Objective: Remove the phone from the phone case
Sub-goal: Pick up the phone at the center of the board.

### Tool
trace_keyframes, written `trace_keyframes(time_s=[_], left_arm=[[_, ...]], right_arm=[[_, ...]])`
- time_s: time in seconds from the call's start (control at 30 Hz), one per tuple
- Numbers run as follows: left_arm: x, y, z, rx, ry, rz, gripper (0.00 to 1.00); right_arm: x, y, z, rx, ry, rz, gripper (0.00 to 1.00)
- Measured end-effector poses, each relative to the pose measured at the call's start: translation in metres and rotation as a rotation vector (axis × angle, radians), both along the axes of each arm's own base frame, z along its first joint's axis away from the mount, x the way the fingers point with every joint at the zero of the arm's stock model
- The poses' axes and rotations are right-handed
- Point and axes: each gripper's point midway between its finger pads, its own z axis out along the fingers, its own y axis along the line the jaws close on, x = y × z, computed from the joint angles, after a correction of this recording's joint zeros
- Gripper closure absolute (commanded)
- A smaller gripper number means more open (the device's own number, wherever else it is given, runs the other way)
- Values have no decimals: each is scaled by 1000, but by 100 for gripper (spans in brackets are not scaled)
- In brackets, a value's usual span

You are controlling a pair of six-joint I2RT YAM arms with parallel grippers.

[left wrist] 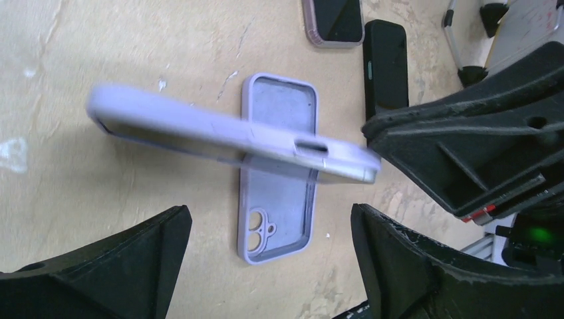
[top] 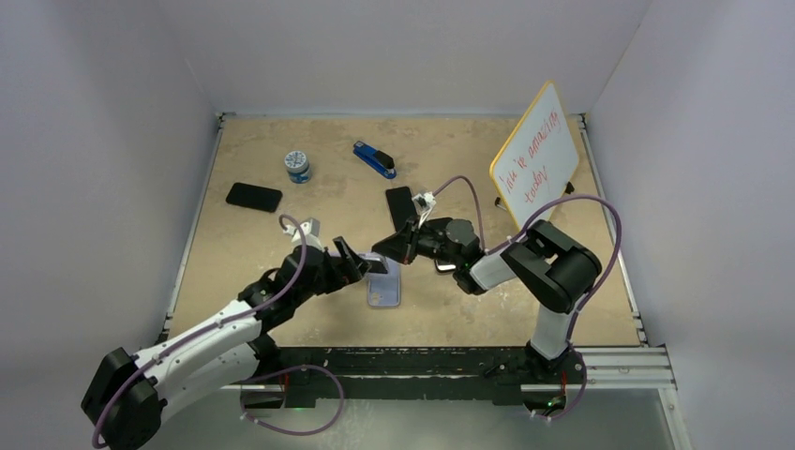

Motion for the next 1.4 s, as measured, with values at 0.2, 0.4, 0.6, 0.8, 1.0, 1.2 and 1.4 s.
trace_keyframes(time_s=[0.2,0.4,0.6,0.8,1.0,1.2,1.4], left_arm=[[-15,11,-15,-107,24,70,7],[-17,19,-12,-150,7,123,7],[-15,18,-20,-125,25,124,8],[-15,19,-27,-102,42,123,7],[-6,35,-4,-48,-27,178,3],[4,59,20,34,-102,272,0],[1,80,7,133,-82,326,0]], right_arm=[[-24,24,9,15,-29,87,100],[-37,29,-4,-67,-45,117,97],[-19,17,9,-236,-232,62,59],[-20,8,18,-378,-450,80,43],[-65,15,-36,-588,-539,253,32],[-69,21,-46,-692,-582,296,25],[-69,39,-43,-762,-635,299,25]])
